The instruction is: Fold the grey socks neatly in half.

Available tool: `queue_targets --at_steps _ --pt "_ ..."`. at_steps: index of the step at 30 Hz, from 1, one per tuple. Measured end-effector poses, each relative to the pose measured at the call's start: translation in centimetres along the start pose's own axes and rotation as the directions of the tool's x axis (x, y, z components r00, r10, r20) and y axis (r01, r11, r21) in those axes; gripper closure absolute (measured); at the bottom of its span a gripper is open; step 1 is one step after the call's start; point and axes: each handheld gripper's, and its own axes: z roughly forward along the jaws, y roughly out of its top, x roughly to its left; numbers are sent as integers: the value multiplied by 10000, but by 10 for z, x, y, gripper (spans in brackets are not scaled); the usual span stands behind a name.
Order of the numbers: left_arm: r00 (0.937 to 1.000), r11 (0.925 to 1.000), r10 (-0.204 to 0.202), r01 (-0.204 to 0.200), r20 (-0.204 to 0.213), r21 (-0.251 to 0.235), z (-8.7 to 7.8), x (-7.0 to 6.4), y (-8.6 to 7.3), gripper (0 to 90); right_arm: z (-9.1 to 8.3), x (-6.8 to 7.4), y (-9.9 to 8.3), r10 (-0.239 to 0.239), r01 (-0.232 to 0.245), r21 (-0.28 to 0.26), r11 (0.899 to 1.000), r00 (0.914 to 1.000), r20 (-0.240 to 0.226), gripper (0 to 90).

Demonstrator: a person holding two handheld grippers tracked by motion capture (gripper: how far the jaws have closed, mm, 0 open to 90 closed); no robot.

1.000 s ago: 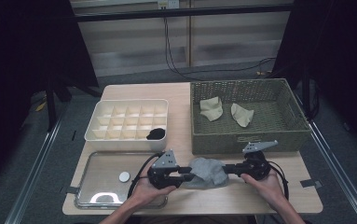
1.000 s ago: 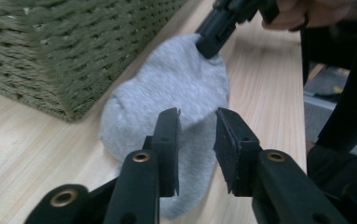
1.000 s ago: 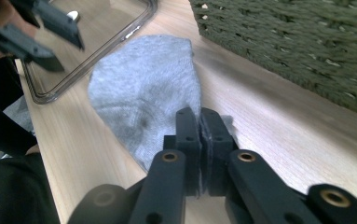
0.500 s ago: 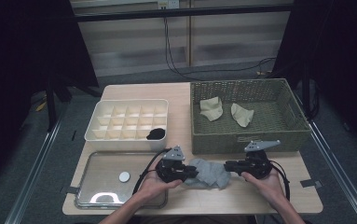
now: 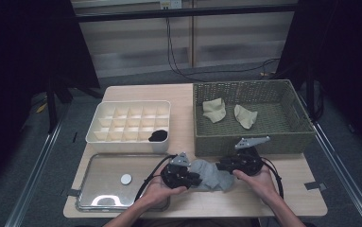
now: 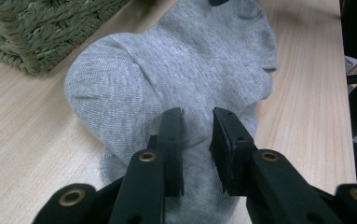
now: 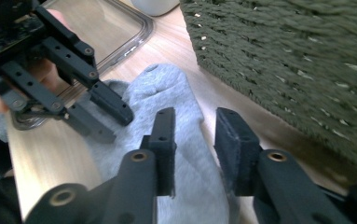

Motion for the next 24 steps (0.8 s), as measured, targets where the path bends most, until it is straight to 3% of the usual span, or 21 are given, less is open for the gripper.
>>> queue_targets --at_steps 5,12,15,19,24 --pt "10000 10000 30 -30 -81 -10 2 -2 0 733 13 -3 0 -10 7 329 9995 9999 103 660" --pt "9999 10000 62 -63 -82 -73 2 -3 0 724 16 -5 -2 124 -121 442 9990 9999 -63 683" --pt "9999 9999 85 -85 -71 -57 2 -3 0 722 17 -5 -3 78 -70 537 9985 9999 -137 755" --pt "9999 9999 124 -125 -107 -119 2 -4 -1 721 11 -6 -2 205 -202 147 9997 9995 -237 882" --pt "9997 9998 182 -182 -157 -16 1 -5 0 709 8 -6 -2 215 -212 117 9997 9994 -268 895"
